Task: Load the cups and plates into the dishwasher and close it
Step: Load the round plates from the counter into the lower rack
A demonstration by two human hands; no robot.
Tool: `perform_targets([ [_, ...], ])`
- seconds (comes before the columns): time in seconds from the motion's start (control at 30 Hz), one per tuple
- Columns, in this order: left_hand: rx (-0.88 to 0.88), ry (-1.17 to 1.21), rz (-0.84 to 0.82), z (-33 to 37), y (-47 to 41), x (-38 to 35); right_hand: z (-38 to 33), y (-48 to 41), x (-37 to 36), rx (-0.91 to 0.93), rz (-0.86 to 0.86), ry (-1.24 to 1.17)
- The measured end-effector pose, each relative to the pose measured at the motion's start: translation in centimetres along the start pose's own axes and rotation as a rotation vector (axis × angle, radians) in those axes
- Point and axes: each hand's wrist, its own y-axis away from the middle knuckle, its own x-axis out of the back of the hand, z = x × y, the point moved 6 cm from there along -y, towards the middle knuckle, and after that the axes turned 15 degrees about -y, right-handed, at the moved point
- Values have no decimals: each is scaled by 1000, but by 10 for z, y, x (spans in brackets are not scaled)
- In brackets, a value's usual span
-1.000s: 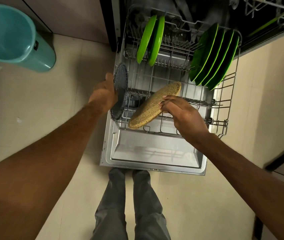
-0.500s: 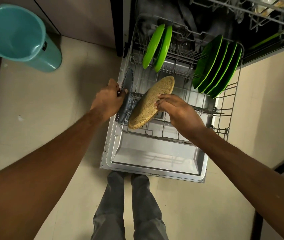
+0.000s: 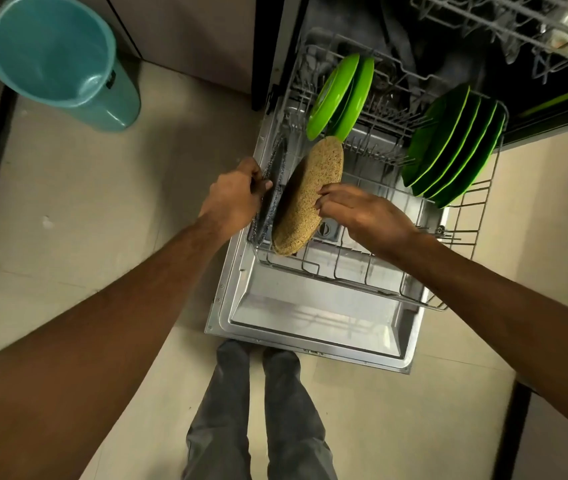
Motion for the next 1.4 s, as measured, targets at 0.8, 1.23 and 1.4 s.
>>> perform_targets([
  [0.8,-65,-42,-22,3,-1,3,-8,-9,17,58,11,9],
  [1.23,-91,-48,-22,5,0,3,-10,-6,20,84,19,7],
  [1.4,-73,-53,-41,4,1,1,-5,-2,17,64,16,20],
])
